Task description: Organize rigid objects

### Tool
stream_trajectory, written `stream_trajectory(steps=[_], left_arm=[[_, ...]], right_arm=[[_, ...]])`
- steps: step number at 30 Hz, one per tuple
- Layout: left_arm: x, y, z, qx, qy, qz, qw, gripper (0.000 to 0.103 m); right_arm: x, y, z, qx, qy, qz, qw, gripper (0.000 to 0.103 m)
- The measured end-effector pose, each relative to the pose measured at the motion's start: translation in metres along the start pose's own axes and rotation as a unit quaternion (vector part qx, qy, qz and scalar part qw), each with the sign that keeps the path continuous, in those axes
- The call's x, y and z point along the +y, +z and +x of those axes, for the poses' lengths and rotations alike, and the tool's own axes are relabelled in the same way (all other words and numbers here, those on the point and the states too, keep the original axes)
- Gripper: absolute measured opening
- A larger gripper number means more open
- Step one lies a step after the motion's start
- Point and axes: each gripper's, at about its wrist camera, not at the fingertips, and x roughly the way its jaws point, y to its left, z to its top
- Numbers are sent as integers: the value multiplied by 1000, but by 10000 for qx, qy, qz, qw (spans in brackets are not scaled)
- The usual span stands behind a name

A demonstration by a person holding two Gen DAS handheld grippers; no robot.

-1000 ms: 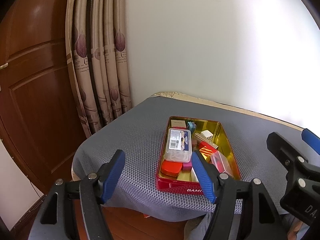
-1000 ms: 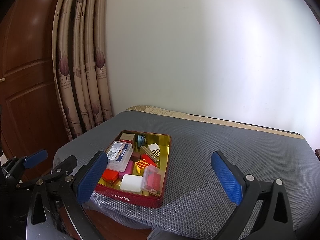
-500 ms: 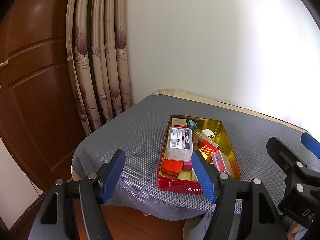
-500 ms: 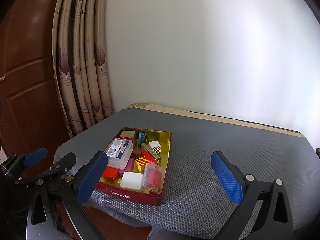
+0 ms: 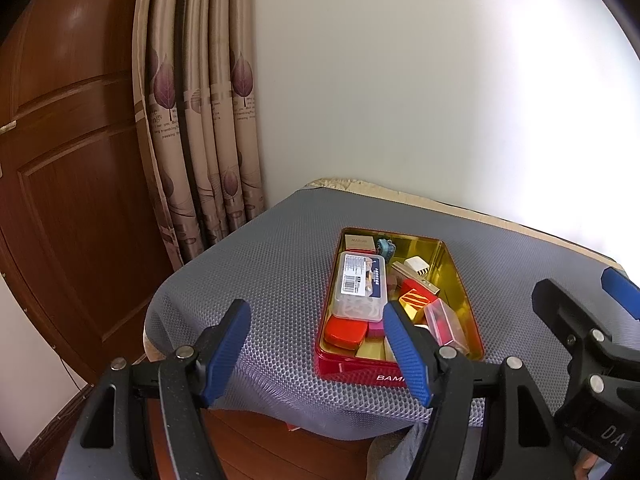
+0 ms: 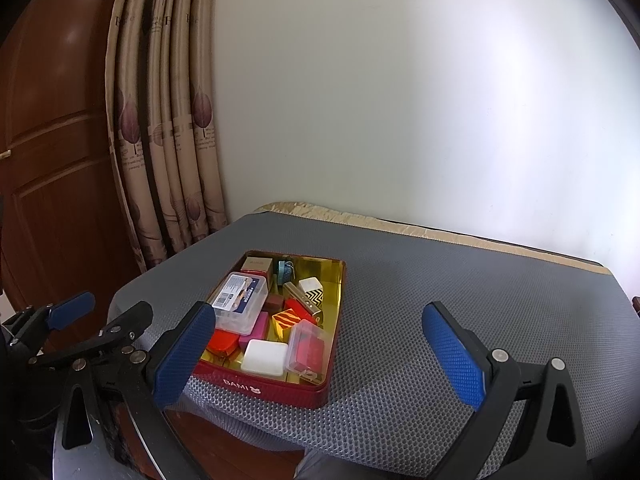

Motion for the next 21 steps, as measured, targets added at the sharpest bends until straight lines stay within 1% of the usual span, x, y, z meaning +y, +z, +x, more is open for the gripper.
stream_trajectory(steps=[10,21], left_arm=[[0,-1,0,-35,36,7,10000,71],[-4,-2,-6,-187,134,71,9997,71]], right_arm=[[-1,1,1,31,38,-21,10000,103],[-2,1,0,41,51,-19,10000,103]])
